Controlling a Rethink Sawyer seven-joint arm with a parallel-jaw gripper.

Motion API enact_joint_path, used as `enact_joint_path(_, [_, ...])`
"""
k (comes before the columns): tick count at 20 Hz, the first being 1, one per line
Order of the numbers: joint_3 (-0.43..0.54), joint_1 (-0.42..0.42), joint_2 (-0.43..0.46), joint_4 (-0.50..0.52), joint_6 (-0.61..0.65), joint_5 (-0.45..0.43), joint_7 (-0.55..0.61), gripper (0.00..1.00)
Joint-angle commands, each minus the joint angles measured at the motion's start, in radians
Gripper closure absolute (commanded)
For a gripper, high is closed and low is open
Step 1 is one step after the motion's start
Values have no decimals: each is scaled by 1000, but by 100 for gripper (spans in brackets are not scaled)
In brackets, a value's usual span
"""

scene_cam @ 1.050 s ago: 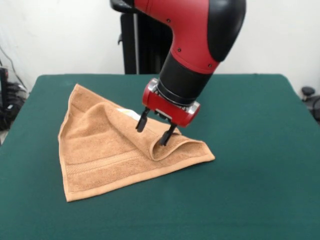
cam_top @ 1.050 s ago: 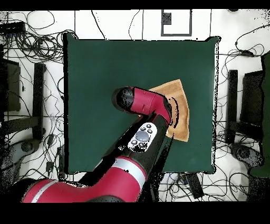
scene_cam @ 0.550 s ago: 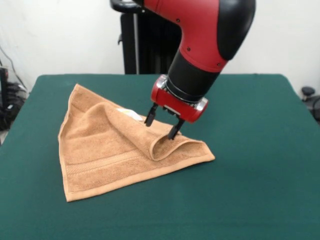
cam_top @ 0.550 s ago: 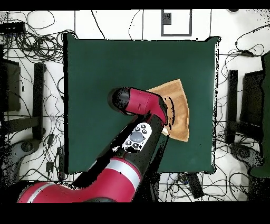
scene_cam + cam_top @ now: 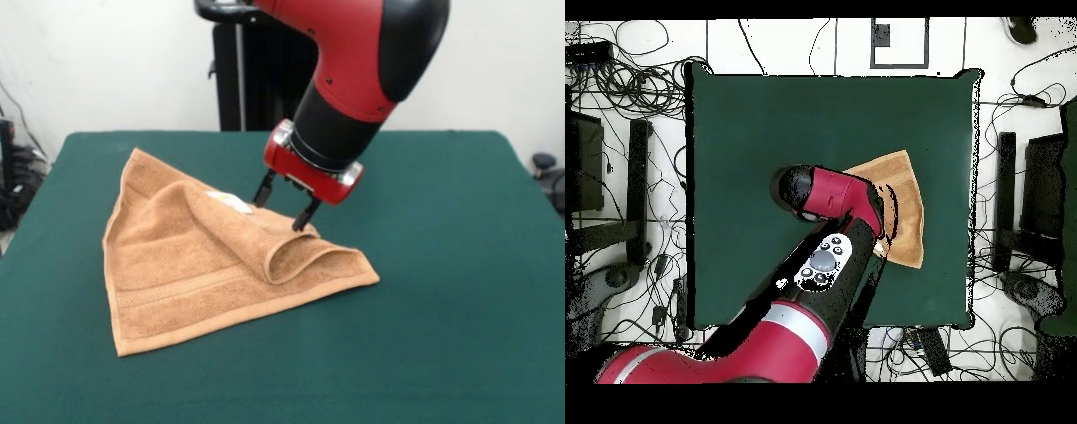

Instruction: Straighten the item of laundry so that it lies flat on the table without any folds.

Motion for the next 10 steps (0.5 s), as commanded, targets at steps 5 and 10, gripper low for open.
enact_joint_path(5, [-15, 64, 11, -16, 98, 13, 290, 0])
enact_joint_path(10, [75, 43, 10, 22, -171, 81, 312, 0])
